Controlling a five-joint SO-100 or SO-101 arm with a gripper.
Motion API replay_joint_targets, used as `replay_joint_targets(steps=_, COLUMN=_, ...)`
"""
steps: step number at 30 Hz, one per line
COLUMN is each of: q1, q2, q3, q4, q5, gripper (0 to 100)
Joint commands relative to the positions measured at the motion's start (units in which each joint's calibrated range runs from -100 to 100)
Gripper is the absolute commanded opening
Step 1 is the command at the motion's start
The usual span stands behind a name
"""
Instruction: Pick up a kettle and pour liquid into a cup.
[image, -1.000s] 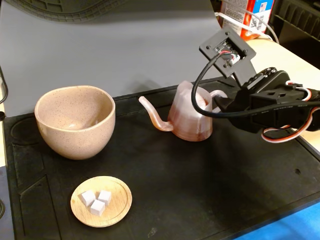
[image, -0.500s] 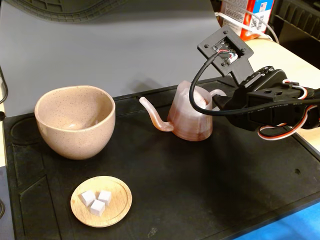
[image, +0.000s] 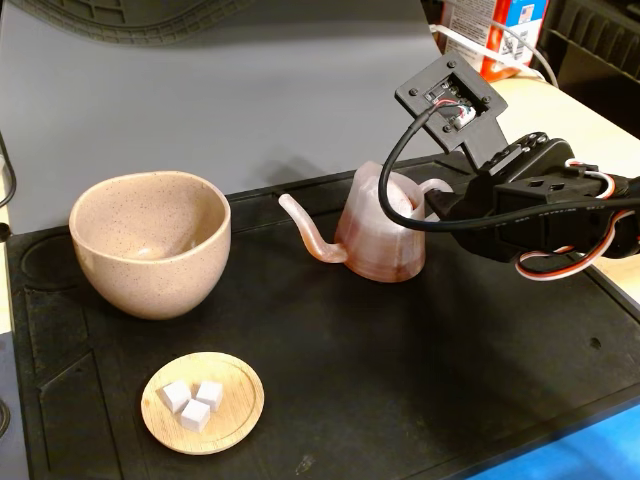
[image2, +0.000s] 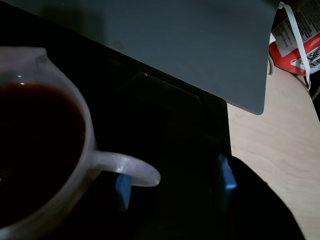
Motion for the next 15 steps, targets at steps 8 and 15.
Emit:
replay_joint_targets(steps=8, q1=2.4, q2=-0.3, q3=-2.7, q4=-0.3, q5=2.2, gripper=20)
replay_joint_targets(steps=15, q1=2.5, q2=-0.3, q3=-3.1, q4=-0.6, q5=2.4, gripper=1)
